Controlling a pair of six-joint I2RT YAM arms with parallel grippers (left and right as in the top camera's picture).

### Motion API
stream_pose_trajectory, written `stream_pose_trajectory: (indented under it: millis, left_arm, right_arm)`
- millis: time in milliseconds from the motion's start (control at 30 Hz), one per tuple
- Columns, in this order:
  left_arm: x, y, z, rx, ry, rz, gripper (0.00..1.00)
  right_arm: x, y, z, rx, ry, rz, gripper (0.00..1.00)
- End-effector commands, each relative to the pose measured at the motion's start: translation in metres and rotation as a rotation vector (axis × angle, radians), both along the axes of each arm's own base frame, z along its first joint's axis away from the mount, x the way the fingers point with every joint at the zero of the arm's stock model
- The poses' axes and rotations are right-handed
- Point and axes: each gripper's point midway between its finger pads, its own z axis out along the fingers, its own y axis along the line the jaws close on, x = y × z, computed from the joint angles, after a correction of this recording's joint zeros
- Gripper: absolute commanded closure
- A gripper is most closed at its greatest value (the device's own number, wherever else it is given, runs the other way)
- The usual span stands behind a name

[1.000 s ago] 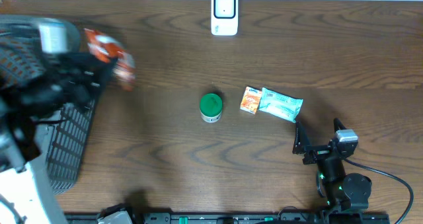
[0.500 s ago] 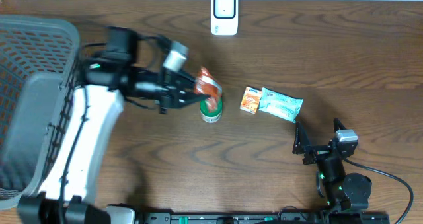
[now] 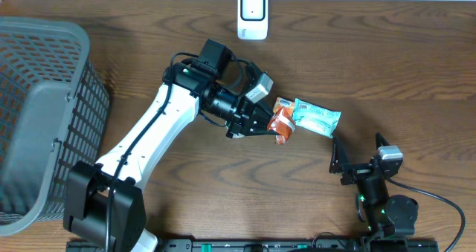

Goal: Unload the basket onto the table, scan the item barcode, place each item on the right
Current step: 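Carry the chocolate bar out of the basket over the table center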

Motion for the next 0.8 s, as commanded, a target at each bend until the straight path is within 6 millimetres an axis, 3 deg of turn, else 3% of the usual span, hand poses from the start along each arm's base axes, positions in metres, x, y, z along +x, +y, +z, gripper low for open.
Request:
stream_pose_trajectory:
  millis: [0, 433, 533, 767]
  left_arm:
    - [-0.001, 0.001, 0.008, -0.063, -0.028, -0.013, 0.93]
    - [0.006, 0.0, 0.01, -0.091, -0.087, -0.011, 0.93]
    - [0.006, 0.0, 0.011, -0.091, -0.087, -0.009, 0.93]
    - [0.018, 0.0, 0.015, -0.136, -0.19, 0.004, 0.93]
  right_arm:
    - [0.0, 0.0, 0.0, 0.011, 0.0, -0.001, 0.01]
    - [0.0, 0.003, -0.006, 0.011, 0.026, 0.015, 0.01]
    - [0.003, 0.001, -0.023, 0.009, 0.1, 0.005, 0.01]
    - [0.001, 0.001, -0.087, 0.003, 0.379, 0.001, 0.01]
